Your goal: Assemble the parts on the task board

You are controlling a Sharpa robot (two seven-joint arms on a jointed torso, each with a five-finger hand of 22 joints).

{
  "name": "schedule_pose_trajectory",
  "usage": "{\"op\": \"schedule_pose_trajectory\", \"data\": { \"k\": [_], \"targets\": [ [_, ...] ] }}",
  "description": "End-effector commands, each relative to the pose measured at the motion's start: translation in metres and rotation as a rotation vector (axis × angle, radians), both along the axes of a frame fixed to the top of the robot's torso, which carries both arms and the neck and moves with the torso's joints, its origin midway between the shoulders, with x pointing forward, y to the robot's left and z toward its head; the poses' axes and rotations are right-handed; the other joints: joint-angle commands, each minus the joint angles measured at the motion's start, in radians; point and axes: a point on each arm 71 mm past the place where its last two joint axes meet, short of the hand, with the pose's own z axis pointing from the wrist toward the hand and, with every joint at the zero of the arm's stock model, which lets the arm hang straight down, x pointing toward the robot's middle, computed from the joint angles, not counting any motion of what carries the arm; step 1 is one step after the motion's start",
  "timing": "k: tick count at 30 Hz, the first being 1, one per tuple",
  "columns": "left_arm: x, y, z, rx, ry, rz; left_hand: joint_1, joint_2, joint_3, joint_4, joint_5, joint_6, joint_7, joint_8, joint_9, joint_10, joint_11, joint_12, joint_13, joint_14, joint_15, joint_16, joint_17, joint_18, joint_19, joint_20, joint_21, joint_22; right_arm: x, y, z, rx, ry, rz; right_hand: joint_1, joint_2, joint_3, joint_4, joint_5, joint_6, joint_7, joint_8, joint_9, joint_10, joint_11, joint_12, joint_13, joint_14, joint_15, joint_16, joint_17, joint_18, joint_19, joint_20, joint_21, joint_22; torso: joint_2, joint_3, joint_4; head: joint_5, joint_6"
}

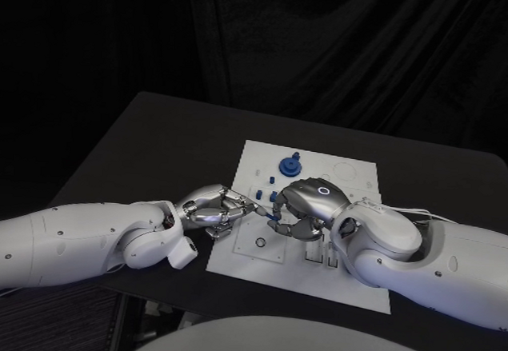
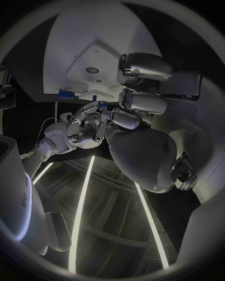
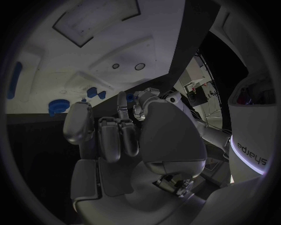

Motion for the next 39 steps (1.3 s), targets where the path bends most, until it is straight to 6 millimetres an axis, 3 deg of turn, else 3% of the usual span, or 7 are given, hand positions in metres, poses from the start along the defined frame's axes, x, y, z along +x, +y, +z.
{"op": "schedule_pose_trajectory", "data": {
  "k": [1, 39],
  "targets": [
    [0.000, -0.001, 0.002, -0.023, -0.025, 0.009, 0.001, -0.004, 0.006, 0.000, -0.009, -0.003, -0.004, 0.003, 0.001, 0.169, -0.074, 0.236, 0.474, 0.106, -0.008, 0.003, 0.263, -0.015, 0.047, -0.008, 0.002, 0.241, -0.001, 0.002, -0.001, -0.005, 0.003, 0.018, 0.007, 0.002, 0.025, -0.023, 0.004, -0.003, -0.005, 0.006, 0.002, 0.002, -0.004, -0.005, 0.166, 0.032, -0.005, -0.004, 0.105, -0.009, -0.004, -0.001, -0.005, 0.151, 0.000, -0.0003, -0.0004, 0.003, 0.000],
    [-0.003, 0.001, -0.011, 0.011, 0.024, 0.007, -0.032, -0.005, 0.009, 0.019, -0.017, -0.012, 0.013, -0.005, 0.001, 0.169, -0.065, 0.236, 0.474, 0.106, -0.006, 0.003, 0.263, -0.012, 0.037, -0.011, -0.004, 0.237, -0.005, 0.005, 0.006, 0.077, -0.025, 0.029, 0.008, 0.001, 0.024, -0.023, -0.002, -0.003, -0.005, 0.007, 0.006, 0.005, -0.003, -0.003, 0.169, 0.033, -0.004, -0.002, 0.110, -0.010, -0.002, -0.001, -0.001, 0.152, 0.001, 0.0001, -0.0010, 0.008, 0.000]
  ]
}}
